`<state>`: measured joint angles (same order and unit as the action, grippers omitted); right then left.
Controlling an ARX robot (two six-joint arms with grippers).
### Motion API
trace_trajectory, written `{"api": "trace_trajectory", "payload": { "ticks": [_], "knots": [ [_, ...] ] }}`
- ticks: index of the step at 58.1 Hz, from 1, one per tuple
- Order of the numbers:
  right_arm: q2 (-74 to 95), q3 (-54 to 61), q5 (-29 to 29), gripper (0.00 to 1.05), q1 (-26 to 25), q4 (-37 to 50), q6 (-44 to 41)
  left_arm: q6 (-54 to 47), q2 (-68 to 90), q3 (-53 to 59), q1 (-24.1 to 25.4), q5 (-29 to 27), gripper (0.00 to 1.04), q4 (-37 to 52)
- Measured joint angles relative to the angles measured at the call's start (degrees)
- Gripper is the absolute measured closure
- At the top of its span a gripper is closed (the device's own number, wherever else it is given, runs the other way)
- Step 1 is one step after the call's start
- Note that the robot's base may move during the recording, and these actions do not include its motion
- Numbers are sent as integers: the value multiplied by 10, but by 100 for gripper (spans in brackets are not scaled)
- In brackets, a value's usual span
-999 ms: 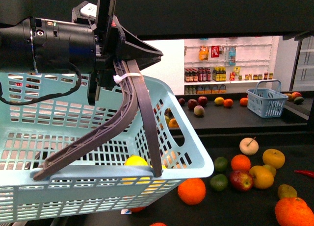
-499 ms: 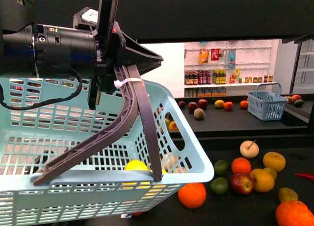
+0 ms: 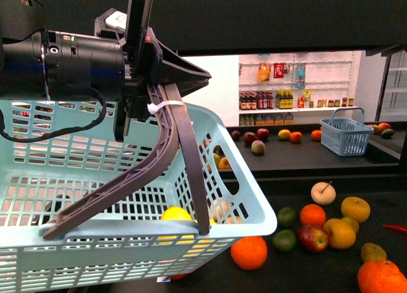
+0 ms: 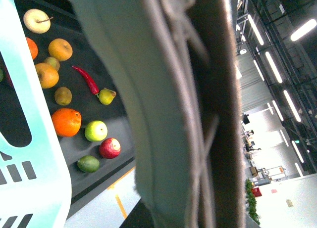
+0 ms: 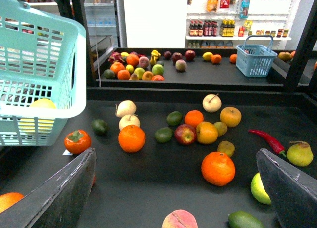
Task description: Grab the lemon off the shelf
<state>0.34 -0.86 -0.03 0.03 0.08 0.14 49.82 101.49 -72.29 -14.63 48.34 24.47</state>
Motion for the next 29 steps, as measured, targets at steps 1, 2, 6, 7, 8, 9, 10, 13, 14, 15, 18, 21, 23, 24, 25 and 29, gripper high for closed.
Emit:
{"api": "trace_trajectory", "payload": {
  "ticks": [1,2,6,7,8,9,10,13,14,15,18,21,23,24,25,29],
  "knots": [
    [0,0,0,7,0,0,0,7,0,0,-1,-20,99,-1],
    [0,0,0,7,0,0,0,11,0,0,-1,-31,99,-1],
    [0,0,0,7,0,0,0,65,0,0,-3,-133,99,11],
    [0,0,0,7,0,0,0,73,1,0,-3,-143,99,15],
    [0,0,0,7,0,0,0,89,3,0,0,-160,99,23],
    [0,0,0,7,0,0,0,96,4,0,1,-167,99,27],
    [0,0,0,7,0,0,0,108,6,0,3,-179,99,34],
    [0,0,0,7,0,0,0,132,11,0,12,-207,99,58],
    [0,0,0,7,0,0,0,135,14,0,14,-212,99,64],
    [0,0,0,7,0,0,0,144,17,0,19,-219,99,75],
    [0,0,0,7,0,0,0,157,22,-2,28,-236,99,92],
    [0,0,-1,7,0,0,0,178,31,-3,43,-253,99,120],
    [0,0,-1,7,0,0,0,201,40,-7,57,-271,99,146],
    [0,0,-1,7,0,0,0,212,45,-9,64,-278,99,158],
    [0,0,-1,7,0,0,0,222,48,-10,71,-285,99,169],
    [0,0,-1,7,0,0,0,257,59,-14,97,-304,99,206]
  ]
}}
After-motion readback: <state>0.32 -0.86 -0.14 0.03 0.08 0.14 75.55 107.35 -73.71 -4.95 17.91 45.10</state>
